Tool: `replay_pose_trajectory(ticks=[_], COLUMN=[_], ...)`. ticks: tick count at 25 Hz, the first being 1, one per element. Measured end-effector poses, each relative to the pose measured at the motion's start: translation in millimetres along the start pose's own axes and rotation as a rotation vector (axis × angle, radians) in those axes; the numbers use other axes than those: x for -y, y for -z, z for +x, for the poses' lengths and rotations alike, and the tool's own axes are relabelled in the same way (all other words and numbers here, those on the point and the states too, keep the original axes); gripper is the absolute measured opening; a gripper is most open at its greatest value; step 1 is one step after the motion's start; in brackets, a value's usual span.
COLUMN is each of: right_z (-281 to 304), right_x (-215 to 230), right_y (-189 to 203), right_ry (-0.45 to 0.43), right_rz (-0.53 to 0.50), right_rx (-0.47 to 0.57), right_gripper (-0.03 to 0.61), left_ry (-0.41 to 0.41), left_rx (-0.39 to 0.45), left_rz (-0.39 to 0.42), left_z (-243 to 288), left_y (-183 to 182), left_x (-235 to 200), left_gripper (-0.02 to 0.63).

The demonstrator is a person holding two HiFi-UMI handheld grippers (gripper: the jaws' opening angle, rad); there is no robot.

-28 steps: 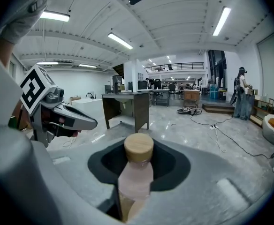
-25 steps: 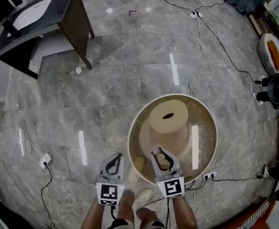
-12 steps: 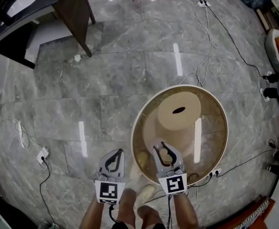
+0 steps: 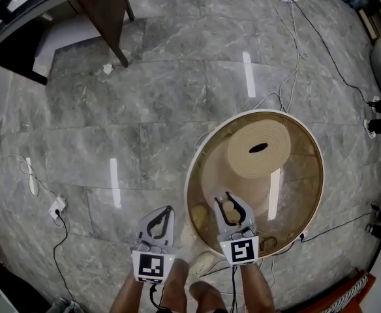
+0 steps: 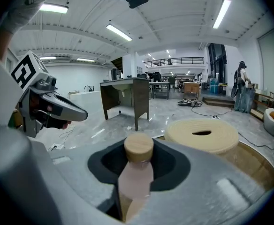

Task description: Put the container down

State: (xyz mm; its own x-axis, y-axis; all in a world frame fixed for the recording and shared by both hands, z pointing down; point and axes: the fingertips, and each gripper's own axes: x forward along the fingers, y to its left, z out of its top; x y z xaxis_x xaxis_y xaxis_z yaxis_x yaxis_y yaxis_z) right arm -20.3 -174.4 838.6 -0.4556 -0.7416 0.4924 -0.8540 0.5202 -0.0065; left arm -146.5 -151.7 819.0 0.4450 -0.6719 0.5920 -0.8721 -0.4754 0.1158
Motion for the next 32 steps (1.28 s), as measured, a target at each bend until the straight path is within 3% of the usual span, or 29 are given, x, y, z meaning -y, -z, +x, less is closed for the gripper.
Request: replay_pose_trajectory(ticks=[5,11,17,19,25,29,32], right_z=[8,14,21,23,24,25,25], right_x=[-4,-8,-12,-13,-14,-13,-13], right_y=[16,33,40,43,47,47,48], right_ry=[-0.014,-0.029,-0.033,-0.034,-0.044,-0.045,-0.039], right_rz=[-0.008,-0.028,-0.028,-0.033,-0.053,-0.052,-0.048], right_rx=[-0.019,-0.032,-0.026,-0.028,-0.023,-0.023,-0.025], right_gripper=[0.123,0.123,0.123,0.123,0.124,0.126,0.126], left_ry=[0.001,-0.016,-0.015,-0.008,-0.008,-0.025,-0.019], left_rx=[-0.011,-0.026,-0.032,-0.031,-0.041,-0.051,-0.047], left_rz=[0.034,-0.056,-0.06,-0.016,0.02,-0.042,0.022], left_z=[5,11,10,10,10,10,9], left_y=[17,28,38,44,57,59,65], left_x=[-1,4,1,0,0,2,0], left_gripper=[0.017,0.017,0.017,0.017,0.017,0.017,0.017])
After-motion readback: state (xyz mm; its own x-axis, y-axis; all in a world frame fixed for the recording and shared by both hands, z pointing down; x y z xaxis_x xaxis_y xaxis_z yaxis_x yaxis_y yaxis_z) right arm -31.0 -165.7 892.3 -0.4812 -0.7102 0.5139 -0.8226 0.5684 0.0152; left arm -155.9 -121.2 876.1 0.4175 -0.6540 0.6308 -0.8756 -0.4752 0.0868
